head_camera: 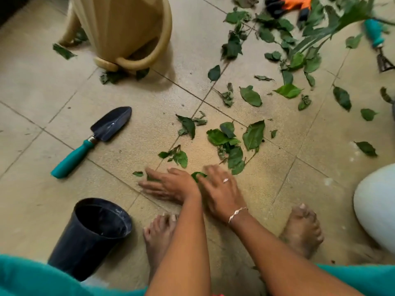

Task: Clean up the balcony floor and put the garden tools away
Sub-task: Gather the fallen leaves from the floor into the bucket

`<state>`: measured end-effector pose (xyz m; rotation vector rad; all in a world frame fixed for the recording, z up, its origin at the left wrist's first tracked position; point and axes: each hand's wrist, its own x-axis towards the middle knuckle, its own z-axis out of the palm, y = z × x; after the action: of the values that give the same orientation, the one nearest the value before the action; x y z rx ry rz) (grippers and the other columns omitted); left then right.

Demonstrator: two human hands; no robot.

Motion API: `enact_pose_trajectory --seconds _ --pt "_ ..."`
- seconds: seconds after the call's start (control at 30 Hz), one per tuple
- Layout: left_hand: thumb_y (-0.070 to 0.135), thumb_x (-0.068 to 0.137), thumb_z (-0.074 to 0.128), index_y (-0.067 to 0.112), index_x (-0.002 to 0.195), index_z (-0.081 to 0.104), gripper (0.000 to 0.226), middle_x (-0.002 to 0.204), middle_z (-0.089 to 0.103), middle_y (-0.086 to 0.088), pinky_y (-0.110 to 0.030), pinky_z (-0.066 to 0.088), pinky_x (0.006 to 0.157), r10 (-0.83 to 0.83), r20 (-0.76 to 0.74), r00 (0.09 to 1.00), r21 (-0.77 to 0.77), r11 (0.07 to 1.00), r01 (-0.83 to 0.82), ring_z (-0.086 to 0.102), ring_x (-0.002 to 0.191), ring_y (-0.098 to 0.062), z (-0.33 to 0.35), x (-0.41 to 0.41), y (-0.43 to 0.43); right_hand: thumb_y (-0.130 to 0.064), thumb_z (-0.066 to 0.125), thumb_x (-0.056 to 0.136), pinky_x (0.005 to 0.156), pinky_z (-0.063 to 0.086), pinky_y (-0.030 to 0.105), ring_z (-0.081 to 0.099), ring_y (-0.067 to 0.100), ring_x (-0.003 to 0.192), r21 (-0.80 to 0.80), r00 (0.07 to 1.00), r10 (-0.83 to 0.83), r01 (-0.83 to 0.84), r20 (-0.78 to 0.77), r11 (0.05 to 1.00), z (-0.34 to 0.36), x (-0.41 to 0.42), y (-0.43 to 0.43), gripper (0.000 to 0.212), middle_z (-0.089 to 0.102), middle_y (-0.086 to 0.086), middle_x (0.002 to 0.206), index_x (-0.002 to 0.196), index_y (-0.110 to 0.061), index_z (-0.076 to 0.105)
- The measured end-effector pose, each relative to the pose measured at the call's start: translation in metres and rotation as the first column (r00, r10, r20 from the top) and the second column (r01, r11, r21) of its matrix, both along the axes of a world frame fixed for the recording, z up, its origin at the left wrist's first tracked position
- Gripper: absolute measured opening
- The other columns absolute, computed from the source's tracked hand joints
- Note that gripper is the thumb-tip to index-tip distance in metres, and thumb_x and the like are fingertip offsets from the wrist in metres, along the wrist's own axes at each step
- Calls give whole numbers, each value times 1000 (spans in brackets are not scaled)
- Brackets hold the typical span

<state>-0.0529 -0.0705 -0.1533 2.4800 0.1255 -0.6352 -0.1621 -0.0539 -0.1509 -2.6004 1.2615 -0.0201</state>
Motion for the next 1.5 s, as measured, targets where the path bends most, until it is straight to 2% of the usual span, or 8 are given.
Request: enact_pose_trajectory --seconds 0.23,0.43,0.7,0.87,1.1,1.2,1.23,1.5 --pt "27 101 34 13 146 29 47 140 49 -10 -41 44 97 -311 152 938 -401 848 346 52 121 -28 28 -20 -34 -20 65 82 111 1 48 7 32 142 -35 961 -107 102 -254 994 -6 -6 -40 70 22 14 153 144 -17 33" --pt "23 100 40 8 130 47 35 128 56 -10 -28 44 90 -358 455 815 -483 669 564 53 114 -19 93 11 -98 -4 61 85 111 29 44 41 35 129 176 979 175 -156 -103 972 18 52 -27 44 51 22 132 126 7 50" --pt "37 97 45 10 129 49 42 132 45 -14 -43 44 96 -938 129 -321 526 -210 824 50 116 -31 168 87 -171 -17 24 100 114 4 52 3 26 144 257 879 410 -349 -245 901 10 120 -38 48 6 6 157 147 -13 20" --pt "26 97 49 14 125 52 31 122 53 -8 -34 45 84 -862 -131 -490 664 -444 602 56 106 -24 187 131 -158 -15 17 100 112 1 59 -10 35 142 179 926 106 -43 -362 983 26 89 -83 51 -10 17 155 148 -5 5" --pt "23 79 73 31 139 39 70 132 55 -3 -20 24 108 -848 -70 -525 231 -525 819 51 118 -18 88 169 -98 -14 26 99 113 2 55 -7 29 144 301 913 316 -235 -257 924 16 100 -84 54 -7 10 157 149 -16 8" --pt "43 96 27 30 92 74 50 93 64 -8 -32 29 106 -891 379 250 236 354 905 65 75 -26 -94 109 64 -8 36 92 113 3 54 -11 33 143 266 974 24 38 -226 963 14 91 -105 62 -6 13 156 148 -15 11" --pt "47 95 21 30 76 77 61 88 64 -4 -35 45 91 -949 298 97 295 189 937 64 71 -21 -126 118 79 -8 38 91 113 4 52 -11 34 143 248 975 -71 123 -211 961 14 90 -113 63 -6 13 156 148 -15 12" --pt "37 81 72 14 136 38 69 135 47 -8 -37 45 94 -815 267 515 256 575 777 47 121 -25 39 282 -138 -6 43 91 115 12 39 0 26 144 251 995 104 -102 3 963 20 162 -156 58 3 9 156 144 -20 24"
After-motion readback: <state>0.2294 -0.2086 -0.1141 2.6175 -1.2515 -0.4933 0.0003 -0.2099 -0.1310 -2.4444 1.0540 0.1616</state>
